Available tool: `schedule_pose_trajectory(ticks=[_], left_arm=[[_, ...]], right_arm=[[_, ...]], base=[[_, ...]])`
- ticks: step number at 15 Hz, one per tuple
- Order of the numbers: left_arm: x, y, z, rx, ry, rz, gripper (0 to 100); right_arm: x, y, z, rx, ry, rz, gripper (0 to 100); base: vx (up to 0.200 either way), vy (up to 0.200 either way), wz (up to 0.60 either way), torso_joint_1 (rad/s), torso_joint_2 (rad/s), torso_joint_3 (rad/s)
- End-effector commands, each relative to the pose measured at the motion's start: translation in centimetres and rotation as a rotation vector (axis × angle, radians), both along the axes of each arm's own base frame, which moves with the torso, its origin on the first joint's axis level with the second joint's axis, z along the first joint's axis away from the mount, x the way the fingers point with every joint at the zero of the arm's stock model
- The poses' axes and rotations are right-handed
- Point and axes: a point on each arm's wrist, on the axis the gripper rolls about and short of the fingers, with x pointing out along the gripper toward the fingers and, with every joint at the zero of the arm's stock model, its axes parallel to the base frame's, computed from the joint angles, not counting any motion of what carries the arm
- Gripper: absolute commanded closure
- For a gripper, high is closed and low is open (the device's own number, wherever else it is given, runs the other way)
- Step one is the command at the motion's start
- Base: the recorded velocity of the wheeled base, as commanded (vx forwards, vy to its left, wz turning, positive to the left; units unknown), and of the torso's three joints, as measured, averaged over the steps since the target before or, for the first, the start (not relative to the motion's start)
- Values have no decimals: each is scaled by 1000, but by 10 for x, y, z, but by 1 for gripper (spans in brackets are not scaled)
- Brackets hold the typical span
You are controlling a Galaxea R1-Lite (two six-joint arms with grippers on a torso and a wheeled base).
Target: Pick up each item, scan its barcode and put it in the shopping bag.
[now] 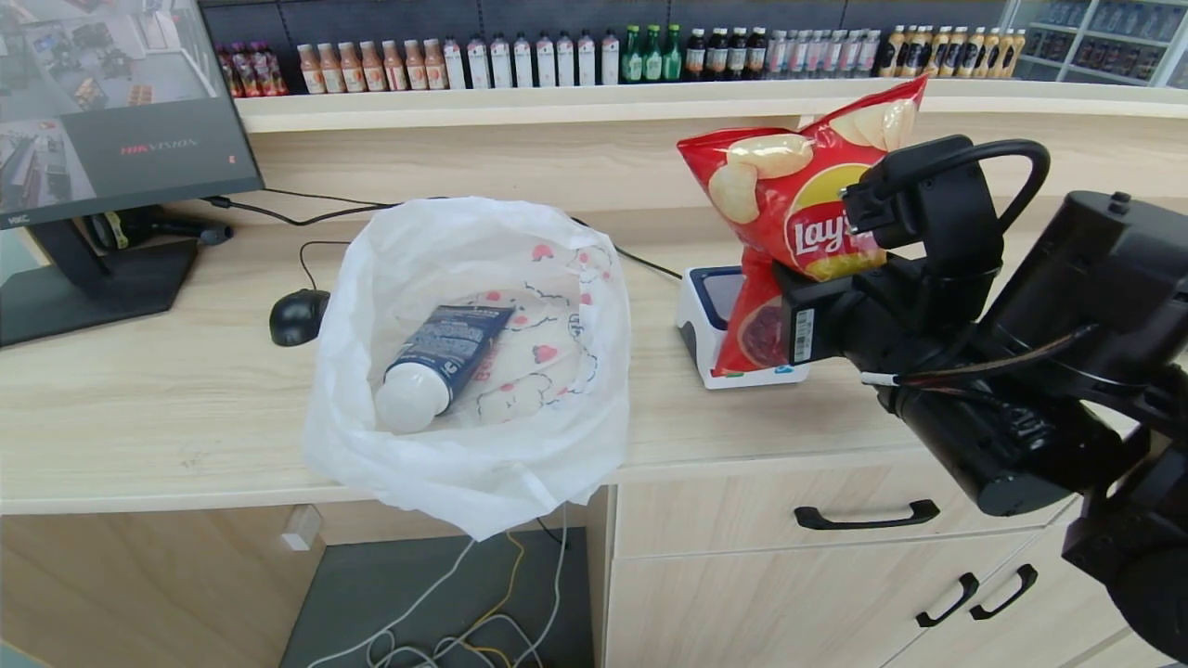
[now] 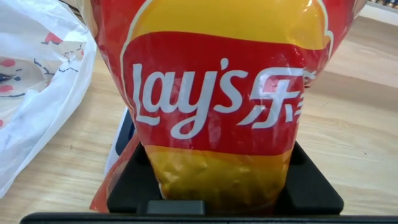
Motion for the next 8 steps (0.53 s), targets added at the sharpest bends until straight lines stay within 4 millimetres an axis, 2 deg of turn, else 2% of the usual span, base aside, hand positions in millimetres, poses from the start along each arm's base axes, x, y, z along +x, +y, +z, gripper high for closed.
schedule_pose_trajectory(ticks=[1, 8], left_arm=[[0, 0, 0, 0, -1, 1, 0], [0, 0, 0, 0, -1, 1, 0]], right_arm=[[5, 2, -6, -4, 17, -5, 100], [11, 6, -10, 10, 27, -4, 100]], base=[[0, 0, 0, 0, 0, 0], [0, 0, 0, 0, 0, 0]])
